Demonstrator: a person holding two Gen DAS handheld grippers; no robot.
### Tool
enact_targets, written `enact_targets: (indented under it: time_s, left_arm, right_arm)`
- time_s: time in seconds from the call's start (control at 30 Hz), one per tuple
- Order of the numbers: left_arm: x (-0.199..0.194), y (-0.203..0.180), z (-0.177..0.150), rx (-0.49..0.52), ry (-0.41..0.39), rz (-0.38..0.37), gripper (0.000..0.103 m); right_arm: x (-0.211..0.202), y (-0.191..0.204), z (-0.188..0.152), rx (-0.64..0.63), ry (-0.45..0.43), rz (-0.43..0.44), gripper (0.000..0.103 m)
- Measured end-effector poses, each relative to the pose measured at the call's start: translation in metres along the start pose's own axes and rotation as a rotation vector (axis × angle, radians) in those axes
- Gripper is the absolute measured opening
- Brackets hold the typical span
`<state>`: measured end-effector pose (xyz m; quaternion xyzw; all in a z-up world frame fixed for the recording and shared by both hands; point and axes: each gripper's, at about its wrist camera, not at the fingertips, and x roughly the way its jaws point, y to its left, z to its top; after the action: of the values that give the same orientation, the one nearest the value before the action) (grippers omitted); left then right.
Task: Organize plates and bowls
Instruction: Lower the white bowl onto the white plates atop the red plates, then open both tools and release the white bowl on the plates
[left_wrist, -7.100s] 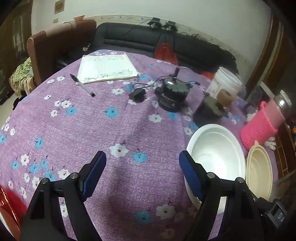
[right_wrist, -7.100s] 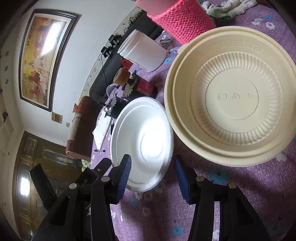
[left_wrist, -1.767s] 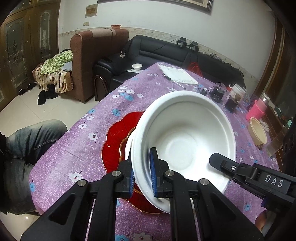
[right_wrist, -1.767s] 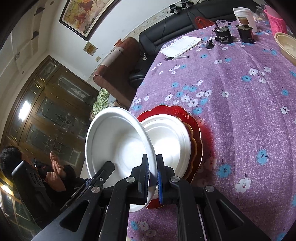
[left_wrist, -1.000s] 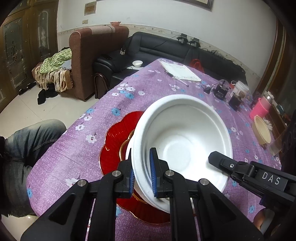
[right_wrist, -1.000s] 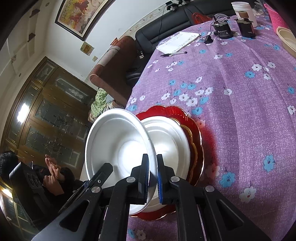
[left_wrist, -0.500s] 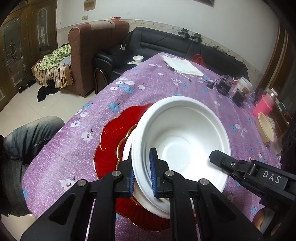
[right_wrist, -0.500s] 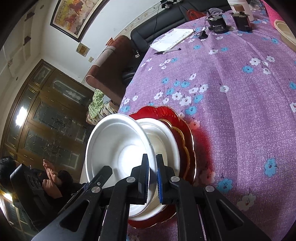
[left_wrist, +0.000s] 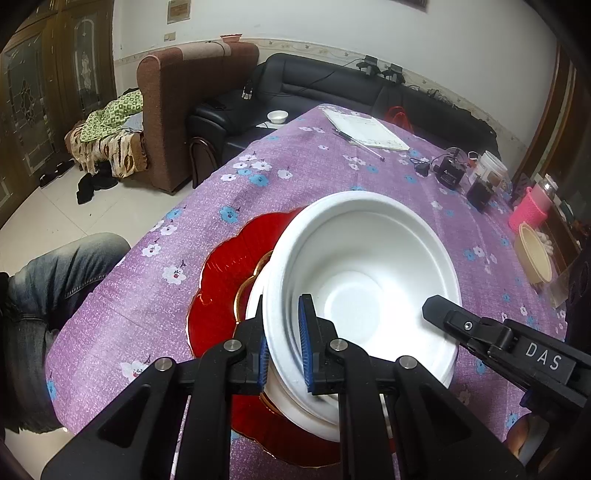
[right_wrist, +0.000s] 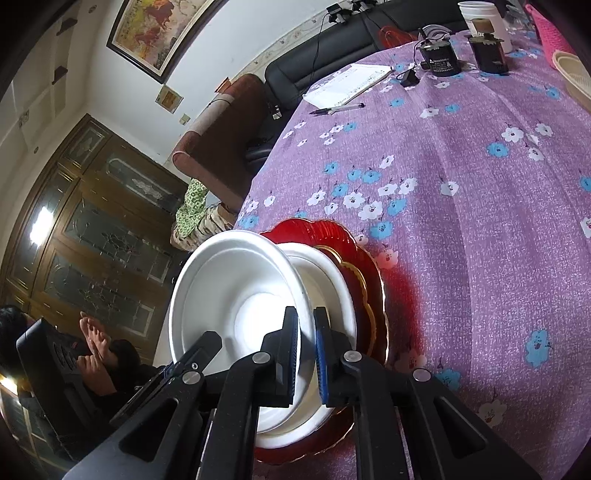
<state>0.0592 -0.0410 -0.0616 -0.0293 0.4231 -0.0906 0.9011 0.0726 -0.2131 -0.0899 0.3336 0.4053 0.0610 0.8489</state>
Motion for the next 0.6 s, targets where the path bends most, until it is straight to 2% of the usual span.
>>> enact_targets:
  time_s: [0.6]
  left_arm:
    - [-0.0037,-0.0016,0.0021,0.033,0.004,-0.022,0.019]
  right_arm:
    - [-0.0033,0.0048,-0.0007,-0.041,-0.028,-0.038,0.011]
